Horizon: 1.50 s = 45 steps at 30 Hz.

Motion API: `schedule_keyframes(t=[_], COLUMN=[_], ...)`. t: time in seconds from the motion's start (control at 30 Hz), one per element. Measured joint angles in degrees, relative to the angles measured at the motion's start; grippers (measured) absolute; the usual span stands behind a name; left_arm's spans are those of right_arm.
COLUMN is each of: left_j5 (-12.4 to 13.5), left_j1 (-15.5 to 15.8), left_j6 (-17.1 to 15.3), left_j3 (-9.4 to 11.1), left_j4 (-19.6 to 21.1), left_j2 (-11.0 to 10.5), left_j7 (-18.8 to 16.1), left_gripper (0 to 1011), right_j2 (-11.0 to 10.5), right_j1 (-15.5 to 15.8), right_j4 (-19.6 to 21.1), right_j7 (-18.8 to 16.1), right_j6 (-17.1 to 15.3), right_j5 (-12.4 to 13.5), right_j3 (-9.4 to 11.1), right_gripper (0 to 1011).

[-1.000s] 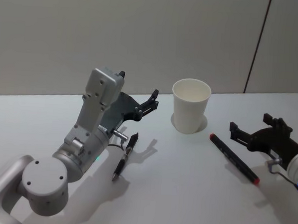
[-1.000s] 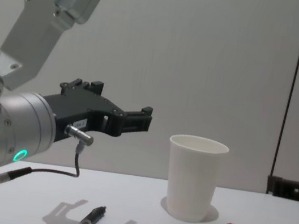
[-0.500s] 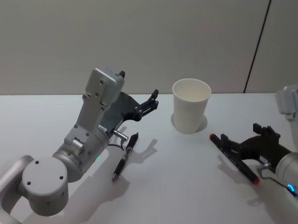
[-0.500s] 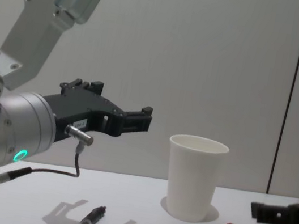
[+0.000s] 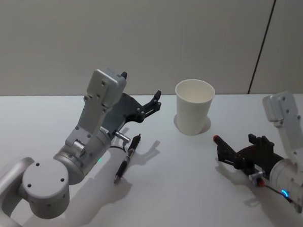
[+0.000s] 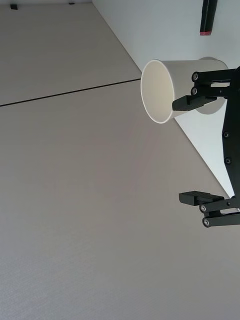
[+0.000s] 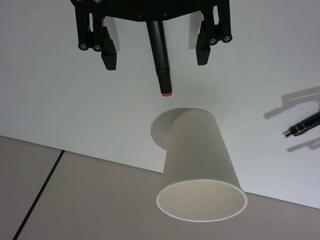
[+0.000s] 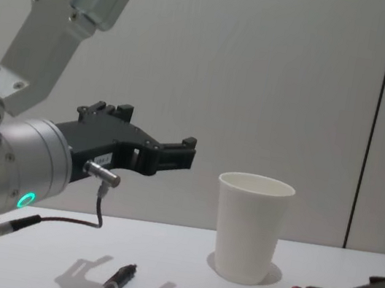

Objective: Place the pen into the pen holder.

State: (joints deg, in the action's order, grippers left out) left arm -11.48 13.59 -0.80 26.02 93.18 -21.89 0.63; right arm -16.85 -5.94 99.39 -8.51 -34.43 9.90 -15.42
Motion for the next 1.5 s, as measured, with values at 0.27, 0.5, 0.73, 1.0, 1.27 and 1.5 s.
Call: schedule_keyframes(t=[0.27, 0.5, 0.73, 1.0, 1.27, 1.5], left_j5=[0.0, 0.0, 0.0, 0.0, 0.0, 0.0], left_j1=[0.0, 0.0, 0.0, 0.0, 0.0, 0.0], left_j6=[0.0, 0.0, 0.0, 0.0, 0.0, 0.0], left_j3=[0.0, 0.0, 0.0, 0.0, 0.0, 0.0], left_j4=[0.0, 0.0, 0.0, 0.0, 0.0, 0.0], left_j2=[0.0, 0.0, 0.0, 0.0, 0.0, 0.0], left_j7=[0.0, 0.0, 0.0, 0.0, 0.0, 0.0], left_gripper=[1001, 1001, 1001, 1001, 1001, 1001], right_j2=[1.0, 1.7, 2.2, 2.6, 2.8, 2.9], right_j1=[-0.6, -0.7, -0.7, -0.7, -0.6, -0.5], right_j4=[-1.6, -2.7, -3.3, -3.8, -4.0, -4.0], right_j7=[0.2, 1.1, 1.9, 2.4, 2.6, 2.6], right_j6=[-0.2, -0.3, -0.2, 0.0, 0.2, 0.1], right_j5=[-0.9, -1.2, -1.2, -1.3, -1.3, -1.1], right_j3=[-0.5, -0.8, -0.9, -1.0, -1.0, -0.9], right_gripper=[1001, 1001, 1001, 1001, 1001, 1001])
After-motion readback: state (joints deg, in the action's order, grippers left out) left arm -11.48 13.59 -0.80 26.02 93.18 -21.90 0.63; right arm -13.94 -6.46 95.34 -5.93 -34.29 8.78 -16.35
